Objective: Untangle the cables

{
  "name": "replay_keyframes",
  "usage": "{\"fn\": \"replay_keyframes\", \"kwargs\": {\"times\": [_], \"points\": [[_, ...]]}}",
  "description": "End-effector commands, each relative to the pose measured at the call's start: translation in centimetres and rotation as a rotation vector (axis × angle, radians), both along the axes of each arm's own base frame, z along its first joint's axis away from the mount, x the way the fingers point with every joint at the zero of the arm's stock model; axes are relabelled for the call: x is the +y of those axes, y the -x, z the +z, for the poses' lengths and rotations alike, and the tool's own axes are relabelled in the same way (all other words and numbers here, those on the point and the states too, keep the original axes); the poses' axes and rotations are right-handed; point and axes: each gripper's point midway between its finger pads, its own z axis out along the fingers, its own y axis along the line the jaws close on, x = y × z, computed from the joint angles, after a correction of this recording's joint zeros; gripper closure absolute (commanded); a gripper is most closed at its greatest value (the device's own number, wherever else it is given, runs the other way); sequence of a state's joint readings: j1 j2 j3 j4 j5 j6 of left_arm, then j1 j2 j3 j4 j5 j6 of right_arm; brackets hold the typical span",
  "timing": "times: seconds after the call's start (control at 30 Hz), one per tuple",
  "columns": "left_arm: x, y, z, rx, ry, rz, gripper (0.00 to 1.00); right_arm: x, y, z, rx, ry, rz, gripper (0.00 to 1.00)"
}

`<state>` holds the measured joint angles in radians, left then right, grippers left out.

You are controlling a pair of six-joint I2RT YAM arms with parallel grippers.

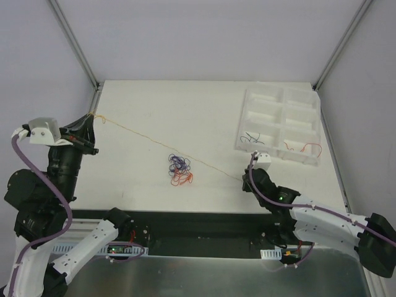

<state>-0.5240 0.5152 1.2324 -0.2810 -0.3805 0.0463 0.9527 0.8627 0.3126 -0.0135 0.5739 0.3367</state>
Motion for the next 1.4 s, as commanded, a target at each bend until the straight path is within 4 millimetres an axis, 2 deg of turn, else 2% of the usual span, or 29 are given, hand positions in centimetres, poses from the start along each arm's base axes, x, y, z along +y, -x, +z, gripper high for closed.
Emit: {"fn": "replay_keyframes", "kwargs": {"times": [0.0,0.17,0.27,0.33,0.37,0.4,0.47,0.53,0.63,0.73,0.8,0.9,0.97,1.1,1.27,1.37], "points": [[2.8,0.7,1.4,-0.056,-0.009,0.127,1.0,-1.1,0.2,0.5,0.048,-0.019,-0.037,1.0],[3.1,-0.2,0.2,-0.017,-0.019,0.173,1.0,-4.0,0.0,0.8,0.056,0.007,-0.16,1.0],[2.1,-1.1,-0.2,0.002,-0.023,0.145,1.0,-4.0,0.0,1.3,0.041,-0.027,-0.155,1.0],[0.4,-2.0,-0.7,0.022,-0.031,0.081,1.0,-3.5,0.0,1.9,0.031,-0.053,-0.126,1.0],[-1.4,-2.8,-1.2,0.045,-0.05,0.012,1.0,-3.1,0.1,2.2,0.025,-0.065,-0.098,1.0],[-4.0,-3.3,-1.8,0.076,-0.07,-0.104,1.0,-2.8,0.1,2.7,0.012,-0.075,-0.077,1.0],[-10.2,-4.2,-4.1,0.188,-0.101,-0.383,1.0,-2.5,0.1,3.7,-0.012,-0.102,-0.058,1.0],[-16.0,-3.8,-6.6,0.325,-0.077,-0.669,1.0,-2.6,0.1,4.9,-0.038,-0.119,-0.056,1.0],[-22.6,-2.7,-11.2,0.571,0.02,-1.031,1.0,-3.4,0.2,6.9,-0.073,-0.128,-0.069,1.0],[-26.6,-2.3,-15.9,0.78,0.117,-1.194,1.0,-3.7,0.3,9.4,-0.109,-0.153,-0.067,1.0],[-28.8,-1.8,-19.2,0.892,0.129,-1.241,1.0,-3.8,0.4,10.6,-0.119,-0.157,-0.065,1.0],[-31.8,-0.3,-22.8,0.992,0.118,-1.292,1.0,-3.5,0.5,11.5,-0.115,-0.159,-0.046,1.0],[-33.0,-0.1,-25.1,1.058,0.12,-1.294,1.0,-2.9,0.5,11.6,-0.102,-0.159,-0.019,1.0],[-34.2,-0.7,-27.7,1.135,0.117,-1.282,0.99,-1.1,0.5,11.5,-0.077,-0.178,0.05,1.0],[-33.9,-1.2,-29.2,1.175,0.109,-1.259,0.57,0.4,0.7,10.6,-0.04,-0.179,0.111,1.0],[-32.2,-2.0,-29.8,1.166,0.1,-1.181,0.45,0.5,0.7,10.1,-0.023,-0.16,0.117,1.0]]}}
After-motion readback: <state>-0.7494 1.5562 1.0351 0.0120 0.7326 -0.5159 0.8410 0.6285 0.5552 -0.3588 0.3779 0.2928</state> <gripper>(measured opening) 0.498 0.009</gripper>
